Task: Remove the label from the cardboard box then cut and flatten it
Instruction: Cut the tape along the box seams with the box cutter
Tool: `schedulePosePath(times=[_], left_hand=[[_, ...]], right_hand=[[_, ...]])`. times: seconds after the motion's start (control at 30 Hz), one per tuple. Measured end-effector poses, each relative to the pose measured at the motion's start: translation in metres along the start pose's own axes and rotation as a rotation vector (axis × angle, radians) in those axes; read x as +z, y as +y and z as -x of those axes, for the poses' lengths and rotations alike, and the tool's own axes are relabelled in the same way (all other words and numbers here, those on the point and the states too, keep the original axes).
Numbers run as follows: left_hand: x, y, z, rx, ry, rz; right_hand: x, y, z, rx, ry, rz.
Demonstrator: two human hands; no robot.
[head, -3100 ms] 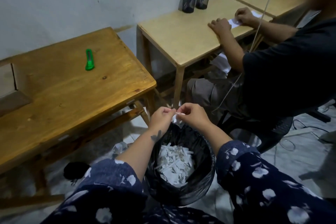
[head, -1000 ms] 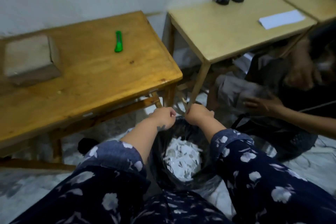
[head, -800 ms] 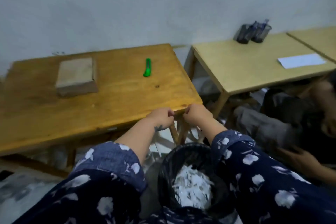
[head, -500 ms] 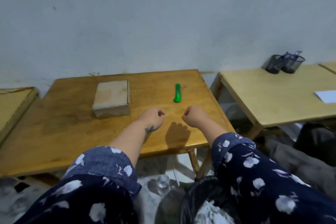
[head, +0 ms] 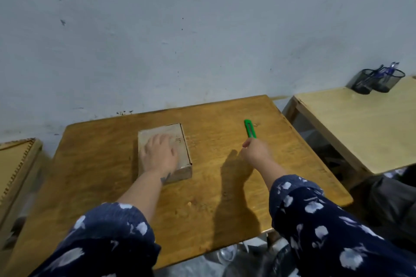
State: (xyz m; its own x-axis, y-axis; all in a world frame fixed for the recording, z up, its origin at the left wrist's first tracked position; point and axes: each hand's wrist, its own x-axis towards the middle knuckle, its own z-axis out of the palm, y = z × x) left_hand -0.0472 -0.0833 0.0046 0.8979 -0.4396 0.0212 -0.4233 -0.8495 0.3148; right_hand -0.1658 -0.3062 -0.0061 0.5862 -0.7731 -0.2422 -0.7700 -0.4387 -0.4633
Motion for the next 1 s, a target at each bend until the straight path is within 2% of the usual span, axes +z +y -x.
schedulePosePath(times=[0.17,0.37,0.43,0.53,0.67,0.8,0.93,1.0], left_hand=[[0.013,-0.028,-0.01,-0.095,-0.052,-0.044],[0.022,-0.028,-0.009,-0.132,0.009,-0.04],[0.021,-0.028,-0.009,-0.127,0.022,-0.03],[0.021,-0.028,-0.008,-0.124,0.032,-0.029],[0.021,-0.028,-0.009,-0.162,0.024,-0.071],[0.019,-0.028,-0.009,-0.204,-0.032,-0.077],[0.017,-0.03,-0.008,-0.197,-0.07,-0.041],[0.016,-0.032,-0.006,-0.186,-0.087,-0.037]], right_hand=[[0.006,0.008,-0.03,0.066,0.068,-0.027],[0.019,0.01,-0.054,0.118,0.134,0.056],[0.024,0.002,-0.058,0.161,0.125,-0.017],[0.03,-0.015,-0.061,0.25,0.036,-0.131],[0.028,-0.045,-0.056,0.213,-0.144,-0.23],[0.025,-0.08,-0.035,0.219,-0.366,-0.749],[0.016,-0.098,-0.007,0.11,-0.613,-0.981],[0.013,-0.104,0.002,0.057,-0.638,-1.016]])
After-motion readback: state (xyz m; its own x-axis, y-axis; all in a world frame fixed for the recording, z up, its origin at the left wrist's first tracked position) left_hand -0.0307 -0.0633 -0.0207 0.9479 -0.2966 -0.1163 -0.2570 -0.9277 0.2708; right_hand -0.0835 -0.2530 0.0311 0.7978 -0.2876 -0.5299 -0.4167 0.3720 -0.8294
